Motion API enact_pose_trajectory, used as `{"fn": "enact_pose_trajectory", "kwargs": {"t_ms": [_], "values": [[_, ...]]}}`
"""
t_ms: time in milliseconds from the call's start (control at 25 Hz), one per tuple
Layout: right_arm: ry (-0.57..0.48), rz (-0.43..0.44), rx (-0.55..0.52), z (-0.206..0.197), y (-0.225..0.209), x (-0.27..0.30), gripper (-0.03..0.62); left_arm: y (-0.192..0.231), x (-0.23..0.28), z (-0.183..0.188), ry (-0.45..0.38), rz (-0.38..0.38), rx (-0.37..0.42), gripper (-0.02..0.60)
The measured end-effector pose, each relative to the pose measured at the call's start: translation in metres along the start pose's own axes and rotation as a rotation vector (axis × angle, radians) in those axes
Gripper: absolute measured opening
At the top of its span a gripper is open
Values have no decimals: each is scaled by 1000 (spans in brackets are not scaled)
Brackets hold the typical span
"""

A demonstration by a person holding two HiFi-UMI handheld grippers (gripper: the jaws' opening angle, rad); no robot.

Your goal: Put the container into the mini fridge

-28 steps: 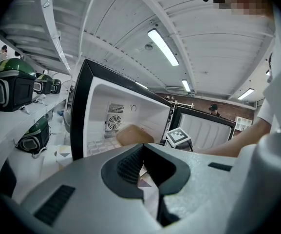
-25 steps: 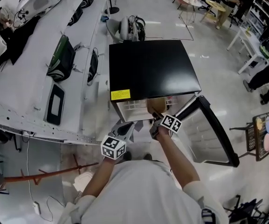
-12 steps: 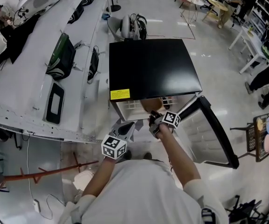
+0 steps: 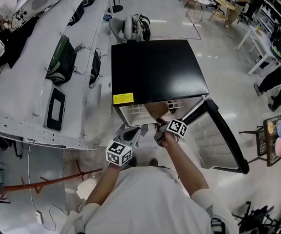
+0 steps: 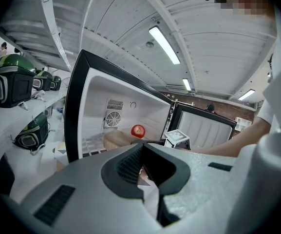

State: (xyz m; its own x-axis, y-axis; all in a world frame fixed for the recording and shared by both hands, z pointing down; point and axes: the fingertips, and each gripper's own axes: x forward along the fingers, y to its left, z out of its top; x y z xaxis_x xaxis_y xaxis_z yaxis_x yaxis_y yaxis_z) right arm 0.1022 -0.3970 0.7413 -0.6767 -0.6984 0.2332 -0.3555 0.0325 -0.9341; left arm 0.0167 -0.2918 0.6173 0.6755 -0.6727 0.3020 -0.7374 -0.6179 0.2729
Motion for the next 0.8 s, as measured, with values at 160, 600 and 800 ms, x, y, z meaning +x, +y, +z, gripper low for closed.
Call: {"fn": "enact_pose_trajectory", "kwargs": {"t_ms": [160, 600, 800], "values": [[-32, -56, -97, -4, -3, -12, 413, -1, 0, 0, 1, -6, 2, 3], [-21, -274, -695, -5, 21, -29, 411, -8, -2, -5, 16, -13, 6, 3], [52, -268, -881, -20, 28, -21, 410, -14, -4, -8, 23, -8, 10, 3]]}}
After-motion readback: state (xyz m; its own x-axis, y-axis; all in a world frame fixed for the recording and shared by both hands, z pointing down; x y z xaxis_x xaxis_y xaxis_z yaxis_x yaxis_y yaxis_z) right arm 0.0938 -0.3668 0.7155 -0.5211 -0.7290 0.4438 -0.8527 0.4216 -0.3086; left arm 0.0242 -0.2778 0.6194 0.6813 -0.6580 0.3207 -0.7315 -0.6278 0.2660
